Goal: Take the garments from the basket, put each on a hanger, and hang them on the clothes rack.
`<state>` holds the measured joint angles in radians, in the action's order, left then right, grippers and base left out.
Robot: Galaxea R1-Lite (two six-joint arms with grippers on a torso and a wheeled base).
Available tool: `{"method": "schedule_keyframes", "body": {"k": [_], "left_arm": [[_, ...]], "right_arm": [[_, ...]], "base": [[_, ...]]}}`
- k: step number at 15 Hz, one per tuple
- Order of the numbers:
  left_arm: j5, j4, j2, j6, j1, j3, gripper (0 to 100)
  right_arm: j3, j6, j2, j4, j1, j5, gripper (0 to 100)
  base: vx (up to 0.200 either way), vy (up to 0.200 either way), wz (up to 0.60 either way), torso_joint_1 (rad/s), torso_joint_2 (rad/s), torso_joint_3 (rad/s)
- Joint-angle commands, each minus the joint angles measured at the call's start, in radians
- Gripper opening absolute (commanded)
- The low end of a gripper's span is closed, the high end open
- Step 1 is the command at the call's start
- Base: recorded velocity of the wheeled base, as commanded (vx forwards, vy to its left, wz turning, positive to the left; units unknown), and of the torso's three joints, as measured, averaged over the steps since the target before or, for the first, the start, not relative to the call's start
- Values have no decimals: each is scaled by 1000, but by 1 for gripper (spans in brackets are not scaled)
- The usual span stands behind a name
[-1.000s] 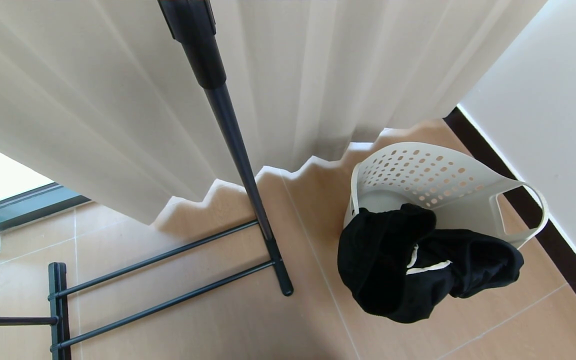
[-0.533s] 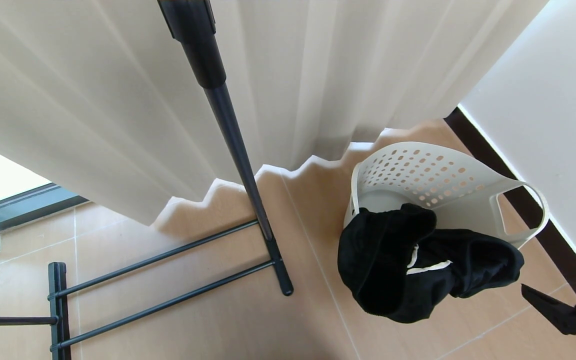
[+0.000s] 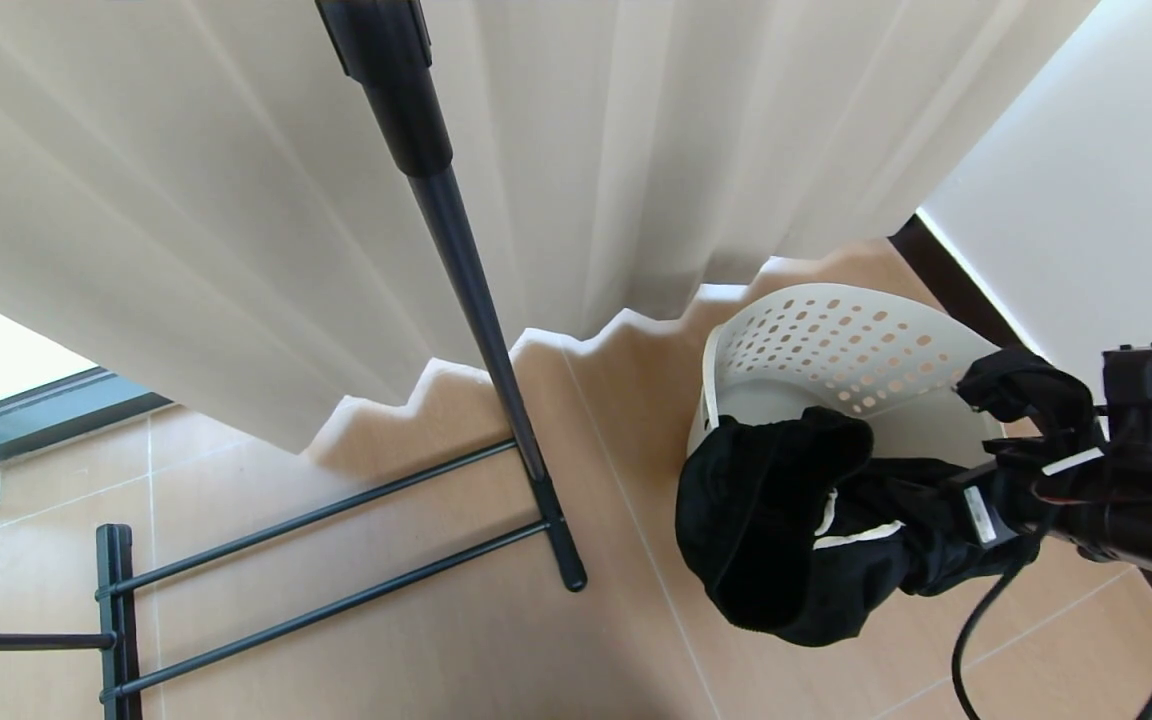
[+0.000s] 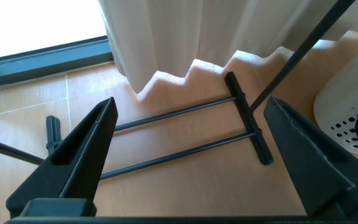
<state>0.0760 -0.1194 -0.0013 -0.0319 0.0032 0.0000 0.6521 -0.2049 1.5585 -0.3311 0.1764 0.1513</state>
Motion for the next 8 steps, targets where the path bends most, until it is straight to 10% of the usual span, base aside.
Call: {"method": "schedule_keyframes", "body": {"k": [1,8], "left_arm": [[1,0,1,0,0,0,100],[1,0,1,0,1,0,100]], "right_arm": [[83,-2,178,-48,3,-24,100],[182,-48,245,-55,-66,-99,100]], "base": [[0,0,0,0,0,0],[0,0,0,0,0,0]]}}
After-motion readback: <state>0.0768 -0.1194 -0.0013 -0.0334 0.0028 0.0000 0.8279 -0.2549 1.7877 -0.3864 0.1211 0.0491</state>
